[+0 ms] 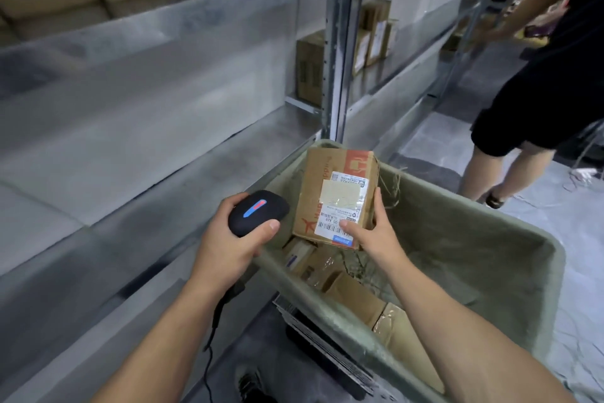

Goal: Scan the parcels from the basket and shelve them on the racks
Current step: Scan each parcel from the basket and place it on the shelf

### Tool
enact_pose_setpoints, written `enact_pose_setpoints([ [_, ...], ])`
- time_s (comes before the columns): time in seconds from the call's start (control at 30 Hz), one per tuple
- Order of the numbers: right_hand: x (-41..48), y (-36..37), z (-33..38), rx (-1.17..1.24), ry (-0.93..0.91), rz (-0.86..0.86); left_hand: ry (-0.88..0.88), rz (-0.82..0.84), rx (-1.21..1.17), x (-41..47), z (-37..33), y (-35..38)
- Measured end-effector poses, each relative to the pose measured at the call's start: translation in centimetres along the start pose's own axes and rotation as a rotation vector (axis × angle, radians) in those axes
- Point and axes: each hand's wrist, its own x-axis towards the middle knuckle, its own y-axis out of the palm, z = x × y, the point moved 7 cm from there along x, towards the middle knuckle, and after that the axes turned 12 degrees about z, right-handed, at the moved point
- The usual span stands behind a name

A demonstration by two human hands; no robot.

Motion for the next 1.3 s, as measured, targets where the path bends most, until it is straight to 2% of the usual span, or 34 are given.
enact_pose_setpoints([
  [0.13, 0.5, 2.2, 1.9, 0.035, -0.038, 0.019, -0.010, -0.036, 0.048, -1.5, -0.3, -1.7],
  [0.4, 1.1, 7.0, 4.5, 0.154, -0.077, 0.038, -0.015, -0.045, -0.027, -5.3, -0.1, -3.9],
  [0.67, -1.4, 12.3, 6.7, 0.265, -0.130, 0.066, -0.034, 0.000, -0.040, -9.8, 0.6, -7.8],
  [1.3, -7.2, 20.3, 7.4, 0.111, -0.179, -0.002, -0.001, 0.015, -0.120, -17.9, 3.2, -15.3],
])
